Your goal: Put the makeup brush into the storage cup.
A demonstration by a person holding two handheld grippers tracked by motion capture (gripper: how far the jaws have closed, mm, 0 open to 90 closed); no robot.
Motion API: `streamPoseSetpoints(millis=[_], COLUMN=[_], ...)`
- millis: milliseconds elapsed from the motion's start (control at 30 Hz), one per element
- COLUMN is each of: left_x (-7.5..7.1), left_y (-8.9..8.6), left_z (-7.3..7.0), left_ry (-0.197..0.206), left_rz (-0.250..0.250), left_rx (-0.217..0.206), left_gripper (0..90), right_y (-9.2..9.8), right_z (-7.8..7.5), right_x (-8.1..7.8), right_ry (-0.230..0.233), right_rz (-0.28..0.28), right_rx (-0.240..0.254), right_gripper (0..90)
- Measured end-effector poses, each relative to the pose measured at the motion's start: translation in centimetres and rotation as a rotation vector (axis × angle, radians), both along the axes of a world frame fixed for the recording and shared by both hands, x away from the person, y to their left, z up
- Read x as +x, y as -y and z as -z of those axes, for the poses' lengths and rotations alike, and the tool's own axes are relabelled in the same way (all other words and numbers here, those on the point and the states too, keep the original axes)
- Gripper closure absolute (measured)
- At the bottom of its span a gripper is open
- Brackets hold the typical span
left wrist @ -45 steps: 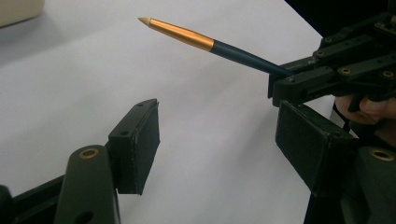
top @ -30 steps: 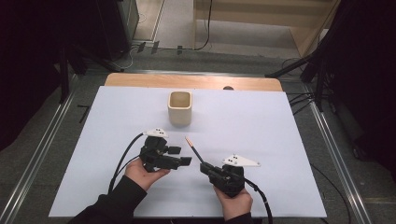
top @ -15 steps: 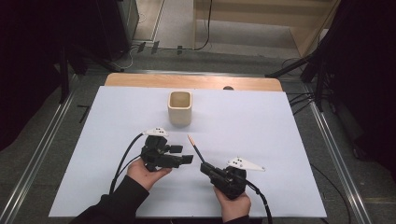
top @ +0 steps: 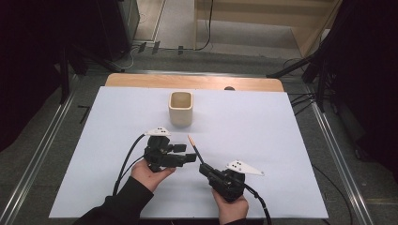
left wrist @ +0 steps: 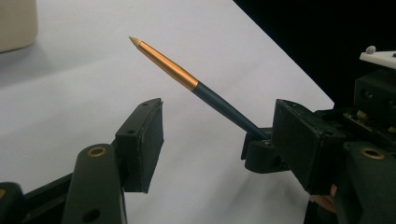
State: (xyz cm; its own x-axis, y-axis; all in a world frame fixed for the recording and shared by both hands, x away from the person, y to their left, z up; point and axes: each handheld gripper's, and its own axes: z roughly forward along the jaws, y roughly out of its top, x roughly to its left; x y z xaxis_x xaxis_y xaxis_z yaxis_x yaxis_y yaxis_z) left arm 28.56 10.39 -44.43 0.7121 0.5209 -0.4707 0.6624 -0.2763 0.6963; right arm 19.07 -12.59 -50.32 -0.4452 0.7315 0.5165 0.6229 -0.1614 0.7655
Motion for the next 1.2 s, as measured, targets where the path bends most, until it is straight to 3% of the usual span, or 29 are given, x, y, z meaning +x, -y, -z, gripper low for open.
streamPoseSetpoints(millis=[267,567,767,1200], left_x=[-0.1,0.1,0.2,0.2], left_y=[0.5,0.8,1.1,1.2], left_z=[0.1,0.6,0.9,1.3], left_ry=[-0.007,-0.052,-0.088,-0.116], left_rz=[-0.018,-0.047,-0.042,-0.062], left_rx=[-0.022,-0.061,-0.097,-0.100], left_gripper=[34.2,35.4,39.4,55.5], right_y=[-0.5,-0.8,-1.0,-1.4], right_z=[0.0,0.0,-0.1,0.0], right_x=[0.0,-0.1,-0.1,-0.1], right_ry=[0.009,0.027,0.038,0.028], right_rz=[0.006,0.009,0.004,-0.010], right_rx=[-0.002,-0.007,-0.016,-0.024], right_gripper=[84.9,84.9,84.9,84.9])
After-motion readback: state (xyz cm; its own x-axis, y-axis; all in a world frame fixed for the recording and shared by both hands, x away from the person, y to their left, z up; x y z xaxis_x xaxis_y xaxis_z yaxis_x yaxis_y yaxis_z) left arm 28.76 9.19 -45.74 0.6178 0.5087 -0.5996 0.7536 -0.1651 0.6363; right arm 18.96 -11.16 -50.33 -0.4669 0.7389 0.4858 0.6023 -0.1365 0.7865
